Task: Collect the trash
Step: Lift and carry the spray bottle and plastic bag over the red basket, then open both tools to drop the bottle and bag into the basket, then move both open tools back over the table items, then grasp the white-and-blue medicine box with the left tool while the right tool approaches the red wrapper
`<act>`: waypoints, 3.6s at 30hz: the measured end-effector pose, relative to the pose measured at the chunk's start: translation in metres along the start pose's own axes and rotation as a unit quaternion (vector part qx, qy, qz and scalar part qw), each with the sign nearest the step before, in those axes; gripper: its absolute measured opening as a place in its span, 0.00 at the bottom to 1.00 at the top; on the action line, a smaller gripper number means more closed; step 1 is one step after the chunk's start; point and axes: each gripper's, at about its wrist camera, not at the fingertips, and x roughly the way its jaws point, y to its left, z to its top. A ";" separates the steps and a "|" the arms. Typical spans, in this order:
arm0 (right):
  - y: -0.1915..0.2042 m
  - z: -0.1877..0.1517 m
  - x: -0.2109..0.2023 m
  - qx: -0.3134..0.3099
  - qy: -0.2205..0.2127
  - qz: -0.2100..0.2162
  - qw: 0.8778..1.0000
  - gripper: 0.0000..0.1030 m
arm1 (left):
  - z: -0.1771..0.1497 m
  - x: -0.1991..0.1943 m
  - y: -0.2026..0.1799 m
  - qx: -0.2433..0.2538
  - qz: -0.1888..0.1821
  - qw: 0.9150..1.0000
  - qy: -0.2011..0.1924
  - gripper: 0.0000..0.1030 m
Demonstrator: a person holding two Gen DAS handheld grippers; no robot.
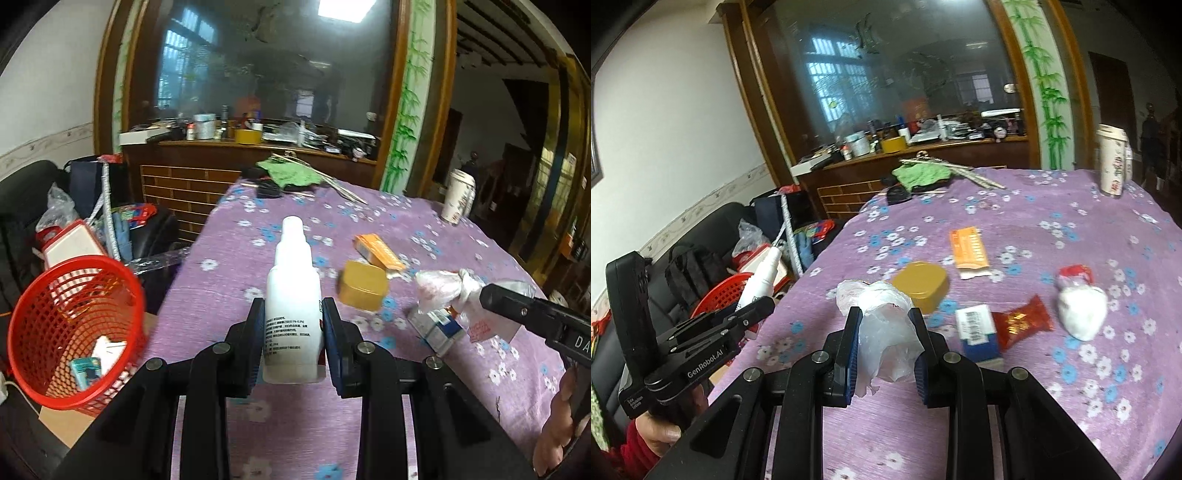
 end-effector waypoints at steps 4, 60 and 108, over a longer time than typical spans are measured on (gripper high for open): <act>0.018 0.006 0.013 -0.010 0.011 0.019 1.000 0.26 | 0.003 -0.008 0.022 -0.017 0.017 1.000 -0.009 0.28; 0.175 0.038 0.134 -0.084 0.096 0.127 0.984 0.51 | -0.008 -0.050 0.193 -0.144 0.140 0.979 -0.018 0.56; -0.191 0.005 -0.015 0.217 -0.075 -0.099 0.968 0.53 | -0.016 0.160 -0.198 0.066 -0.041 0.963 0.259 0.36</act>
